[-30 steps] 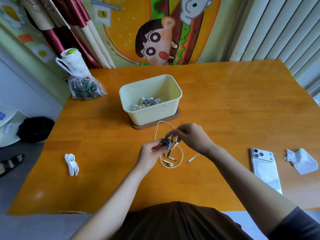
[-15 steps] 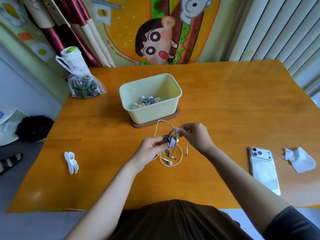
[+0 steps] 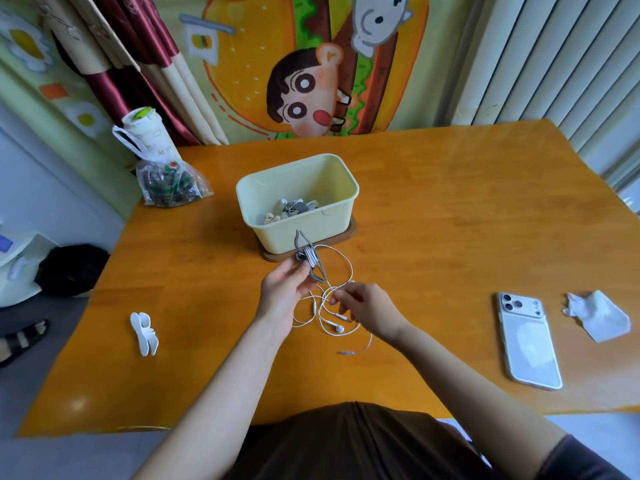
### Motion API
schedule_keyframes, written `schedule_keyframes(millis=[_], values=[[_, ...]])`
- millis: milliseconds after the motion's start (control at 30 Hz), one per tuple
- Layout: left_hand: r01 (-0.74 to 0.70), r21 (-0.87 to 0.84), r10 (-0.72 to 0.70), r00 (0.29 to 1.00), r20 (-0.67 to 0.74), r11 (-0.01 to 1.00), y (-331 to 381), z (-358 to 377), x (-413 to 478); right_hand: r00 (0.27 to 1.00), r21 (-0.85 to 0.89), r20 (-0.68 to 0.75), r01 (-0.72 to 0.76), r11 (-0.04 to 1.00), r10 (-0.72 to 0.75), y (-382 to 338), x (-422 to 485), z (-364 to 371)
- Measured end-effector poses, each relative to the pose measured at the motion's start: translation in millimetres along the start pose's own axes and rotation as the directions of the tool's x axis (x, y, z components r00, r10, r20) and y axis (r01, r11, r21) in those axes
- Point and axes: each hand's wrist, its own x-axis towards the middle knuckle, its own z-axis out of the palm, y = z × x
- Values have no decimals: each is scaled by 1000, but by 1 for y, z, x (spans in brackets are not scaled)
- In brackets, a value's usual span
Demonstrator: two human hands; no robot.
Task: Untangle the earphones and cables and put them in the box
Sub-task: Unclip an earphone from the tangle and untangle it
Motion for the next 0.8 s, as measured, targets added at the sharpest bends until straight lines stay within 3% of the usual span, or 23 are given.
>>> schedule_keyframes(millis=[133,267,367,500,667,800], values=[[-131,311,149,988,-37,941,-8,-1,3,995,-121,10,100,988,-100,-5,-8,5],[-247,611,260,963,69,752,-15,-7,5,989,-149,9,146,978,-146,-13,-13,-3],[-265,743,267,956,120,615,-17,-10,5,993,-134,45,118,984,-113,-17,-10,-18],[-259,822,239,959,155,507,-20,-14,3,995,-173,23,97,980,-95,-16,-3,-42],[-293,813,109,955,277,503,-25,-9,-1,995,-279,-59,57,959,-76,-7,5,-56],[-299,750,-3,928,373,590,-25,-5,-4,990,-247,-134,15,969,-50,3,5,-57]])
